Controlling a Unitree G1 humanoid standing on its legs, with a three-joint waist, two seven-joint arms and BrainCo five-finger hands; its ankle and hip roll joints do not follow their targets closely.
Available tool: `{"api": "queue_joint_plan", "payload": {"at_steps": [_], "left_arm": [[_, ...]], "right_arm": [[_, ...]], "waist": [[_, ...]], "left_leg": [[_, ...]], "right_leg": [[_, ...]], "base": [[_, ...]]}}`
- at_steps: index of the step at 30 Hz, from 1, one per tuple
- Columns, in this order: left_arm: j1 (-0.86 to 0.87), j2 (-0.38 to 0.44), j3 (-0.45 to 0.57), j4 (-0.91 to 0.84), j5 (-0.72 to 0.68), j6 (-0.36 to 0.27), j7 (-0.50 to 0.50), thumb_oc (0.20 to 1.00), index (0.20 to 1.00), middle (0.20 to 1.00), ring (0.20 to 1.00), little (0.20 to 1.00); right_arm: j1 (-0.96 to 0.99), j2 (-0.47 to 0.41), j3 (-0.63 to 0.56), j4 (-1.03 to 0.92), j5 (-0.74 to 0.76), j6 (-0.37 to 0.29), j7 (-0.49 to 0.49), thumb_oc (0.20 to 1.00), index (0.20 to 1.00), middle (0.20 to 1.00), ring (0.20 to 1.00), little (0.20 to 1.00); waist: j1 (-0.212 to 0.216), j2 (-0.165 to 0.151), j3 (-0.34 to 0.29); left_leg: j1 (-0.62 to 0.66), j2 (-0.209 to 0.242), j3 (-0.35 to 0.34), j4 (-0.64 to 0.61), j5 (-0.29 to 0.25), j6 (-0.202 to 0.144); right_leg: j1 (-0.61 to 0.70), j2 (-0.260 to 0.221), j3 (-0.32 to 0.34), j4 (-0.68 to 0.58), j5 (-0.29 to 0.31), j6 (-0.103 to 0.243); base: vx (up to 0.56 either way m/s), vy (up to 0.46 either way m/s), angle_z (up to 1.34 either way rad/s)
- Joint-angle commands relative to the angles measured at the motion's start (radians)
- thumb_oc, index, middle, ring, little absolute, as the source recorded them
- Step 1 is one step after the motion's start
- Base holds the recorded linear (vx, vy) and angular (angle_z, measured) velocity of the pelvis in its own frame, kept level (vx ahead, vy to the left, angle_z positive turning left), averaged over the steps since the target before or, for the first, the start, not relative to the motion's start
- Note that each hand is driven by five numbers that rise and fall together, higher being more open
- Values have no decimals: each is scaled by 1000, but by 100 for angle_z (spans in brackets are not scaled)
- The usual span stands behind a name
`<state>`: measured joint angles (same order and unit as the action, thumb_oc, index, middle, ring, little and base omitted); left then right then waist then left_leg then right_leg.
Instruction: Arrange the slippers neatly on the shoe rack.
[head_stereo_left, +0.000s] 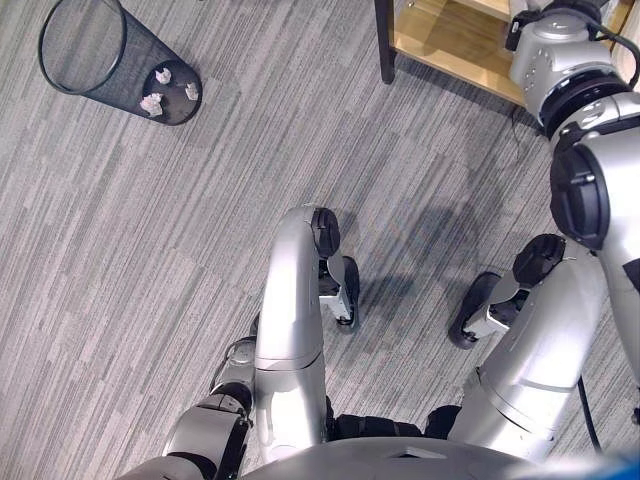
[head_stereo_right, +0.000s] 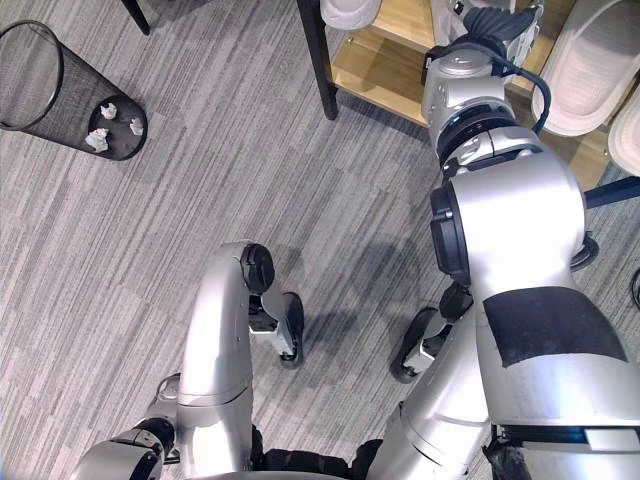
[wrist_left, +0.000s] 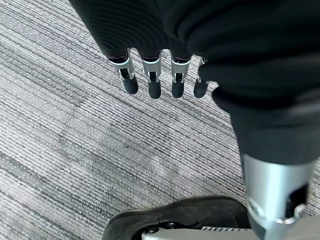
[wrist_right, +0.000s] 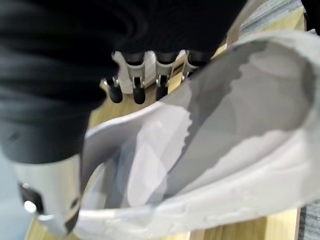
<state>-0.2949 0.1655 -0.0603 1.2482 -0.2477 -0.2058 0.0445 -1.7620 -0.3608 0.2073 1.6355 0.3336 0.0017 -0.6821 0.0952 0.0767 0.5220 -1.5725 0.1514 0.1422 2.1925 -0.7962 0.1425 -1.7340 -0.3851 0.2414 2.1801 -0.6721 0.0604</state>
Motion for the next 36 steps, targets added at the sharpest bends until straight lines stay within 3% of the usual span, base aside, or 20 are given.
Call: {"api": "queue_joint_plan", "payload": {"at_steps": [1, 11, 16, 21, 24, 26, 27, 29, 30, 32, 33, 36], "left_arm": [[-13, -31, -34, -8, 22, -22, 23, 1000, 1000, 1000, 1000, 1000], [-75, -2, -22, 37, 49, -35, 79, 1000, 1000, 1000, 1000, 1000], [-89, 11, -29, 94, 78, -52, 116, 1000, 1000, 1000, 1000, 1000], [-115, 12, 7, 110, 75, -59, 140, 1000, 1000, 1000, 1000, 1000], [-140, 37, 65, 93, 52, -78, 170, 1000, 1000, 1000, 1000, 1000], [-176, 60, 111, 85, 16, -84, 176, 1000, 1000, 1000, 1000, 1000], [-193, 56, 106, 49, 28, -84, 193, 1000, 1000, 1000, 1000, 1000], [-197, 58, 103, 35, 37, -85, 200, 1000, 1000, 1000, 1000, 1000], [-187, 67, 80, -6, 55, -90, 214, 1000, 1000, 1000, 1000, 1000], [-173, 73, 85, -27, 50, -95, 218, 1000, 1000, 1000, 1000, 1000], [-147, 86, 88, -42, 43, -101, 218, 1000, 1000, 1000, 1000, 1000], [-166, 126, 97, -34, 33, -110, 231, 1000, 1000, 1000, 1000, 1000]], "right_arm": [[-22, 33, 21, -65, -26, -40, 55, 1000, 1000, 1000, 1000, 1000], [19, 143, -51, -193, -31, -48, 49, 1000, 1000, 1000, 1000, 1000], [6, 65, -51, -108, -84, -82, 4, 1000, 1000, 1000, 1000, 1000], [42, 82, -89, -269, -115, -148, -41, 1000, 1000, 1000, 1000, 1000], [156, 153, -140, -576, -20, -169, 82, 1000, 1000, 1000, 1000, 1000], [303, 158, -108, -803, -73, -186, 115, 1000, 1000, 1000, 1000, 1000], [474, 173, -132, -1000, -116, -170, 117, 1000, 1000, 1000, 1000, 1000], [540, 161, -131, -1044, -141, -159, 121, 1000, 1000, 1000, 1000, 1000], [711, 138, -157, -1149, -171, -134, 160, 1000, 1000, 1000, 1000, 1000], [772, 120, -158, -1185, -179, -130, 176, 1000, 1000, 1000, 1000, 1000], [835, 82, -126, -1204, -219, -123, 212, 1000, 1000, 1000, 1000, 1000], [851, 12, -16, -1184, -316, -145, 247, 1000, 1000, 1000, 1000, 1000]], "waist": [[32, -35, -2], [17, -45, -2], [36, -32, -2], [27, -39, -2], [2, -66, -17], [-16, -91, -101], [-36, -102, -193], [-41, -97, -223], [-53, -77, -323], [-53, -76, -328], [-52, -87, -337], [-49, -96, -355]], "left_leg": [[2, -9, -71, -8, -36, 25], [2, 3, -97, -5, -30, 16], [2, -4, -112, 2, -13, 11], [2, 3, -123, -3, 4, 3], [2, 31, -124, -73, 44, -10], [2, 57, -111, -177, 83, -22], [2, 76, -97, -311, 136, -28], [2, 79, -101, -364, 160, -28], [4, 80, -104, -525, 231, -41], [26, 85, -102, -570, 256, -46], [95, 77, -99, -668, 274, -63], [97, 66, -102, -691, 284, -74]], "right_leg": [[164, -44, 209, -70, 149, 38], [164, -30, 188, -61, 142, 33], [164, -24, 193, -35, 140, 34], [164, -25, 190, -28, 141, 34], [164, -48, 151, -103, 161, 32], [164, -75, 91, -221, 169, 32], [190, -86, -1, -386, 186, 35], [208, -78, -32, -448, 203, 39], [283, -71, -163, -646, 227, 37], [322, -75, -198, -709, 247, 34], [399, -70, -225, -801, 258, 39], [403, -73, -232, -836, 276, 31]], "base": [[-3, -56, 0], [-21, -40, -5], [-21, -74, 3], [-18, -39, 1], [-77, -26, -9], [-154, 24, -28], [-190, 53, -21], [-236, 51, -11], [-249, 35, 2], [-224, -23, 0], [-189, -75, 2], [-57, -63, 15]]}}
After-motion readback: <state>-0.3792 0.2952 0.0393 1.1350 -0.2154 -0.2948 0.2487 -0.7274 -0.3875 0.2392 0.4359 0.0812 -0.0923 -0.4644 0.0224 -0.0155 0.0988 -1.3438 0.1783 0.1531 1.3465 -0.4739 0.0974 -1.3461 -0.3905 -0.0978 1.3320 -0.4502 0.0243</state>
